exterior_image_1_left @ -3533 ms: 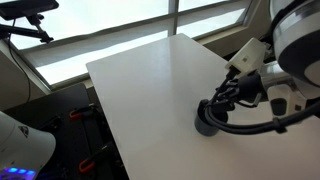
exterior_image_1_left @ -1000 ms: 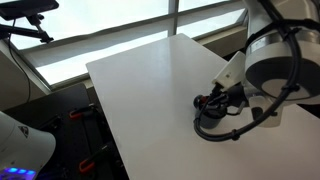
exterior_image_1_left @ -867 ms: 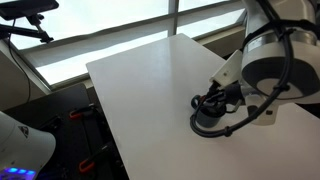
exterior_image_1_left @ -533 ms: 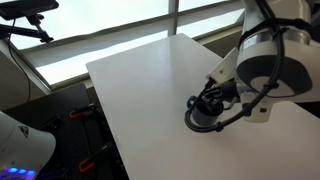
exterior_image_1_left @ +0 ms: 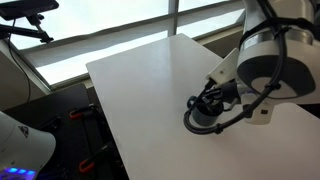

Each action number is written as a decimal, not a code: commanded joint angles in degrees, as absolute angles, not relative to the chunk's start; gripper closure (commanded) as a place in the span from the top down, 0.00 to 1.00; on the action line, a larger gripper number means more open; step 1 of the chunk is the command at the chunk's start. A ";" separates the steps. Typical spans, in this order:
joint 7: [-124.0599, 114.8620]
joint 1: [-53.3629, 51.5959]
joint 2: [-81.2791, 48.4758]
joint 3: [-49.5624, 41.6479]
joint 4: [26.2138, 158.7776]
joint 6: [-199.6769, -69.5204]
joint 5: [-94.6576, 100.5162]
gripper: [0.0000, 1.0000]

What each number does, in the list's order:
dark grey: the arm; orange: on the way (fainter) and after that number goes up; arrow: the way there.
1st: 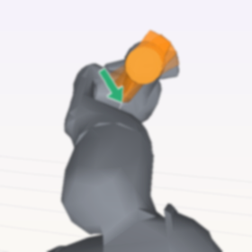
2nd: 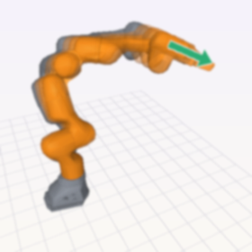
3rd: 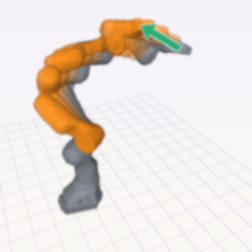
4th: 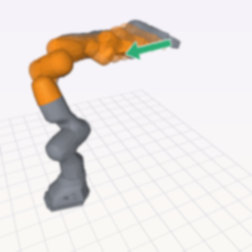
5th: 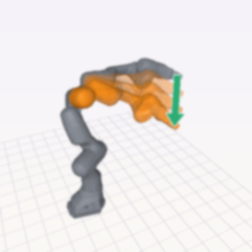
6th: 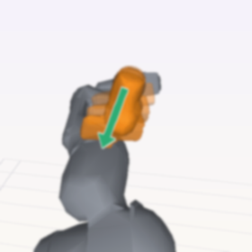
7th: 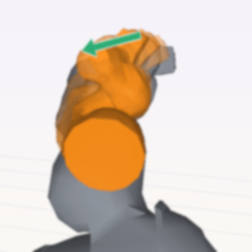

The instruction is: Remove the marker from the cup and put it on the table

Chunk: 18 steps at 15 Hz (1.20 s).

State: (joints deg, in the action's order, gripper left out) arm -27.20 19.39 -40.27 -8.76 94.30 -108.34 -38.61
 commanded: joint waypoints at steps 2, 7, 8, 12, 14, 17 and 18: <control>-28.16 17.20 -34.11 -10.26 97.41 -107.61 -37.73 0.05; -30.76 13.87 -28.74 -10.54 98.13 -105.92 -33.03 0.05; -31.66 13.03 -27.84 -10.57 98.38 -105.98 -31.58 0.05; -33.95 8.71 -25.57 -10.31 101.65 -107.43 -22.80 0.05; -32.94 6.61 -25.50 -10.18 104.50 -108.52 -17.61 0.05; -31.65 4.02 -25.43 -10.11 110.06 -111.58 -10.42 0.05; -30.40 3.71 -25.15 -9.68 111.58 -111.80 -9.12 0.05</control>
